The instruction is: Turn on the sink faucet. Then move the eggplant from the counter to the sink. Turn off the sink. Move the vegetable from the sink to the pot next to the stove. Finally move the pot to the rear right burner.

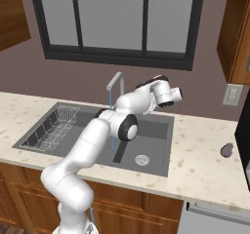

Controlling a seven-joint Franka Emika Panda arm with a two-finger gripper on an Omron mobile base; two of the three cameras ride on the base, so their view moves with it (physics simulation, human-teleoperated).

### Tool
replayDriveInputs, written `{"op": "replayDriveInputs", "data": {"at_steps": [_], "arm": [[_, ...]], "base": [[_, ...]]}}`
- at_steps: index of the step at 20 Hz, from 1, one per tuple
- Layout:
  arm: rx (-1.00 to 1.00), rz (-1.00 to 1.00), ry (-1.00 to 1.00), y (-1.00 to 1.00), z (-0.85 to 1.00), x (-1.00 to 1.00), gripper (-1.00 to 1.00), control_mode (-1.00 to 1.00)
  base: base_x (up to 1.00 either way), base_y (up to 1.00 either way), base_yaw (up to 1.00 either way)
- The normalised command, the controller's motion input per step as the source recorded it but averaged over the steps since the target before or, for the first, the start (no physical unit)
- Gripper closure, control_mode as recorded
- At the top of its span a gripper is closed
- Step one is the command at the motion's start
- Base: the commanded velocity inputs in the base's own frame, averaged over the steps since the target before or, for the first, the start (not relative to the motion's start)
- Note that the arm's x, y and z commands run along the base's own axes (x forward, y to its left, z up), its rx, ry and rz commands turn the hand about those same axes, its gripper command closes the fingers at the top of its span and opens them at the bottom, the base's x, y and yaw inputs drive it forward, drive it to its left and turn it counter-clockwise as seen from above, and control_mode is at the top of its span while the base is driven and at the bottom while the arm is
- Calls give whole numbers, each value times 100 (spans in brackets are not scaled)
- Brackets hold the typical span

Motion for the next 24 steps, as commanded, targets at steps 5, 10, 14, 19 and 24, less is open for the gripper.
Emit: {"op": "replayDriveInputs", "data": {"at_steps": [5,10,14,19,24], "arm": [[0,2,5,9,-7,3,-100,-100],[0,1,4,12,-16,7,-100,-100],[0,1,4,14,-15,8,-100,-100],[0,0,4,20,-5,3,-100,-100],[0,1,2,31,0,0,-100,-100]], "base": [[0,0,0],[0,0,0],[0,0,0],[0,0,0],[0,0,0]]}}
